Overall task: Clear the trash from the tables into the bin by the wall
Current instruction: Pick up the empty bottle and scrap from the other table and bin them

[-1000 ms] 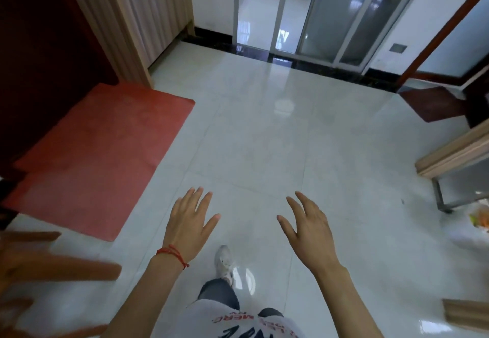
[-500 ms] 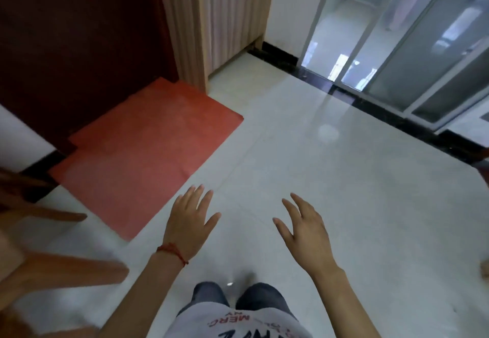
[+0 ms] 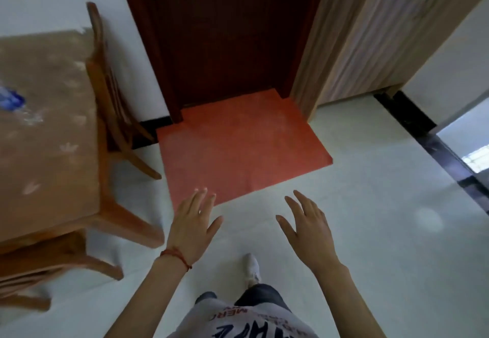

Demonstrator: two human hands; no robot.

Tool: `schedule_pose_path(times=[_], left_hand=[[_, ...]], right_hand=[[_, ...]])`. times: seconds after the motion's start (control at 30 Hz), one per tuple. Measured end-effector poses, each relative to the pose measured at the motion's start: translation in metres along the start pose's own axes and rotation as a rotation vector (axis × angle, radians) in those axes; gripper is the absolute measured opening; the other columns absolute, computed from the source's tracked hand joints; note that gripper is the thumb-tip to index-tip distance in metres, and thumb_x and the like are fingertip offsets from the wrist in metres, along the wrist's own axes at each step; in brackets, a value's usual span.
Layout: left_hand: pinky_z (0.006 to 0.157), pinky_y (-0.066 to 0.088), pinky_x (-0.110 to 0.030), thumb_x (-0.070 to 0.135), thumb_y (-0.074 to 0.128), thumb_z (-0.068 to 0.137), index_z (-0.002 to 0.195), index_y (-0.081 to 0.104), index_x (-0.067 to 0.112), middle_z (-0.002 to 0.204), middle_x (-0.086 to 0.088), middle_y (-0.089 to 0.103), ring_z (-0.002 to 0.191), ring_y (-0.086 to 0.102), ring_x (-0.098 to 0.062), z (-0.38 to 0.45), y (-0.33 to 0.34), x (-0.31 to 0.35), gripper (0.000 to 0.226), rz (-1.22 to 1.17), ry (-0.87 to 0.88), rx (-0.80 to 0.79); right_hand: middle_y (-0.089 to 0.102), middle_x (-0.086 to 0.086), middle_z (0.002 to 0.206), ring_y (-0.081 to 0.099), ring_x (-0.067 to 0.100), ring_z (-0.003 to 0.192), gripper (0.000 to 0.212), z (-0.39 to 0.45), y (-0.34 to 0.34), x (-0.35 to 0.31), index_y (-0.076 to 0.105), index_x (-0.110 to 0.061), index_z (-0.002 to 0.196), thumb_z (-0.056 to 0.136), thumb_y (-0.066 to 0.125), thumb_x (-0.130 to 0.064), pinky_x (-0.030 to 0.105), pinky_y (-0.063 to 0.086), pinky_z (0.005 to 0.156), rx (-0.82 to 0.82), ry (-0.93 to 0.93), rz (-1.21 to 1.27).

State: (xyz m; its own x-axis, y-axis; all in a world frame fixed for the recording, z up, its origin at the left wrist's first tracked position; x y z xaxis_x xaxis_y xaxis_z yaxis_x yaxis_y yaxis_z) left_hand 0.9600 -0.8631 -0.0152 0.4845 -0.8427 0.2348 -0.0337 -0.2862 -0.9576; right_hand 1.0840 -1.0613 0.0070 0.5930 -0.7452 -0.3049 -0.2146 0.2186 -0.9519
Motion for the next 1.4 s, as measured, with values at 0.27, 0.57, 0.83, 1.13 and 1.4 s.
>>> schedule_pose_path(times=[0.27, 0.57, 0.83, 1.13, 1.4], left_hand=[[0.096, 0.044, -0.048, 0.057, 0.010, 0.091, 0.125, 0.052, 0.007, 0.131, -0.018, 0.054, 0.121, 0.050, -0.036, 0.066, -0.021, 0.003, 0.074, -0.054, -0.156, 0.073], [0.096, 0.043, -0.049, 0.057, 0.009, 0.092, 0.125, 0.052, 0.005, 0.130, -0.019, 0.055, 0.122, 0.050, -0.037, 0.133, -0.040, -0.006, 0.075, -0.050, -0.229, 0.091], [0.098, 0.040, -0.049, 0.057, 0.010, 0.092, 0.126, 0.051, 0.005, 0.131, -0.020, 0.053, 0.122, 0.049, -0.038, 0.232, -0.061, -0.052, 0.074, -0.061, -0.222, 0.136], [0.097, 0.043, -0.050, 0.056, 0.012, 0.092, 0.125, 0.052, 0.005, 0.127, -0.019, 0.056, 0.120, 0.051, -0.036, 0.362, -0.103, -0.134, 0.072, -0.058, -0.247, 0.125], [0.100, 0.038, -0.048, 0.057, 0.010, 0.092, 0.126, 0.052, 0.006, 0.130, -0.017, 0.055, 0.124, 0.047, -0.034, 0.449, -0.138, -0.181, 0.074, -0.057, -0.294, 0.161]], right_hand=[[0.057, 0.012, 0.127, 0.058, 0.030, 0.111, 0.054, 0.102, -0.019, 0.020, 0.057, -0.010, 0.116, 0.089, 0.032, -0.050, 0.040, 0.049, 0.088, -0.011, -0.175, 0.000], [0.056, 0.013, 0.129, 0.057, 0.031, 0.113, 0.053, 0.195, -0.019, 0.016, 0.056, -0.007, 0.119, 0.088, 0.036, -0.045, 0.042, 0.048, 0.089, -0.034, -0.278, 0.032], [0.055, 0.012, 0.130, 0.054, 0.031, 0.116, 0.052, 0.303, -0.004, -0.014, 0.056, -0.009, 0.120, 0.089, 0.036, -0.045, 0.044, 0.046, 0.092, -0.048, -0.305, 0.058], [0.046, 0.010, 0.140, 0.047, 0.029, 0.125, 0.062, 0.456, 0.008, -0.076, 0.051, -0.014, 0.129, 0.088, 0.028, -0.054, 0.047, 0.042, 0.097, -0.114, -0.283, 0.016], [0.037, 0.007, 0.147, 0.039, 0.030, 0.130, 0.068, 0.559, 0.007, -0.112, 0.045, -0.016, 0.134, 0.085, 0.025, -0.058, 0.045, 0.034, 0.103, -0.152, -0.288, 0.035]])
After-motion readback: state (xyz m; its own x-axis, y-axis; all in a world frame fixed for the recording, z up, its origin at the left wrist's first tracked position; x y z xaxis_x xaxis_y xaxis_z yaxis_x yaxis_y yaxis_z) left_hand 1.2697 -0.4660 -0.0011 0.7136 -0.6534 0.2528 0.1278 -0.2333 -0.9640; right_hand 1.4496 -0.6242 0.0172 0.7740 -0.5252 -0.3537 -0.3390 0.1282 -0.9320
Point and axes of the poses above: each hand's wrist, its own z-axis towards the middle knuckle, its own y-axis out of the palm, x = y × z, the point moved 5 cm from there along z, towards the middle knuckle
